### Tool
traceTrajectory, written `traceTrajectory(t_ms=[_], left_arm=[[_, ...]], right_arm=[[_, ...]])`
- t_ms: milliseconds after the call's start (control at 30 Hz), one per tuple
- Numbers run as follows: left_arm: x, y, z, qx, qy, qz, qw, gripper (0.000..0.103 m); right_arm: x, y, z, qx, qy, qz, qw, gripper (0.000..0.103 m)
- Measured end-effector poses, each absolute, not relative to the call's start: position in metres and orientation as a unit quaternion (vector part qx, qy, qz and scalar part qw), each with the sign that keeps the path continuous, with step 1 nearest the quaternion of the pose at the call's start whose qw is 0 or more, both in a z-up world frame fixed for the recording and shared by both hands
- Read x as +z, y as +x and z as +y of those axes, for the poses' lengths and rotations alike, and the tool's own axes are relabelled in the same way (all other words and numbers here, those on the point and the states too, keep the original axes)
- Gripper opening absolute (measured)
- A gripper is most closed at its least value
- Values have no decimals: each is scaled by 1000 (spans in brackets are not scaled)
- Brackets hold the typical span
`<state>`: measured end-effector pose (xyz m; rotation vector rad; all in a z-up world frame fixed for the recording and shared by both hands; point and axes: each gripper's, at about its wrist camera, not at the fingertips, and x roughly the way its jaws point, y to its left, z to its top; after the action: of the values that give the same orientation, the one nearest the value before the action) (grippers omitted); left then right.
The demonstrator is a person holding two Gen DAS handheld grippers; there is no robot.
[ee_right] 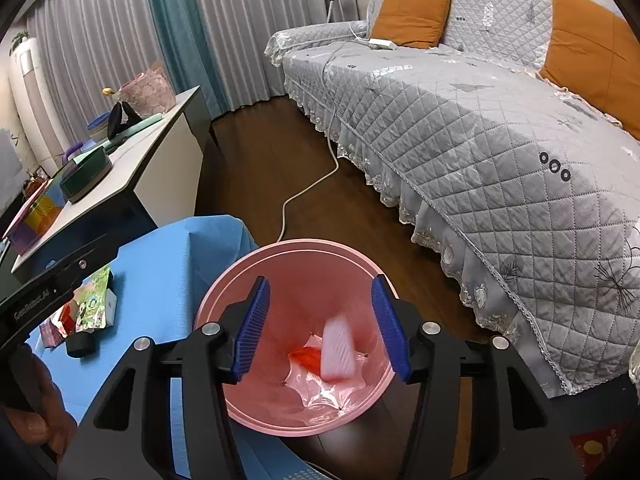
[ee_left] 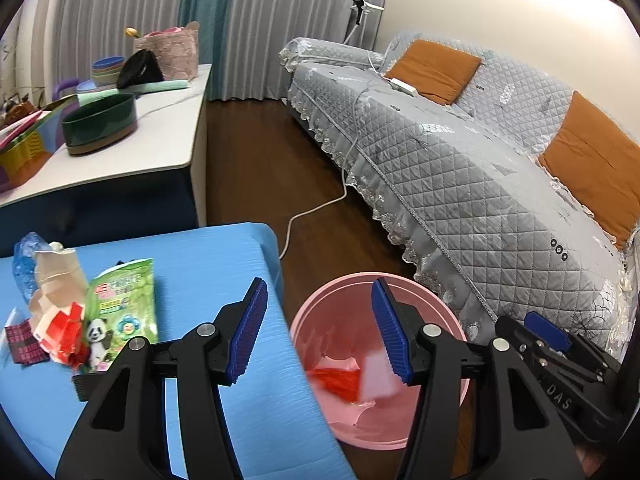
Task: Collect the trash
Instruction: 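Move both open tools back over the table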
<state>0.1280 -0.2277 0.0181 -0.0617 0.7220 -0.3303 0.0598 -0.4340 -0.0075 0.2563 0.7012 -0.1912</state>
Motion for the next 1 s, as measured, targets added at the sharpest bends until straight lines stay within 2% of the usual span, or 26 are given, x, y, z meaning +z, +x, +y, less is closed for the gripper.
traceTrajectory(t_ms=[400,833,933,1000], left_arm=[[42,96,-176,-141,-32,327,934,54],[69,55,-70,-92,-33,299,949,54],[72,49,-44,-78,-29,293,953,54],[74,45,-25,-68,-28,290,954,54]], right_arm=[[19,46,-389,-76,93,287,950,54],[34,39,-313,-6,72,262,962,53],[34,39,-293,18,74,261,962,52],[34,40,-282,32,77,262,961,46]])
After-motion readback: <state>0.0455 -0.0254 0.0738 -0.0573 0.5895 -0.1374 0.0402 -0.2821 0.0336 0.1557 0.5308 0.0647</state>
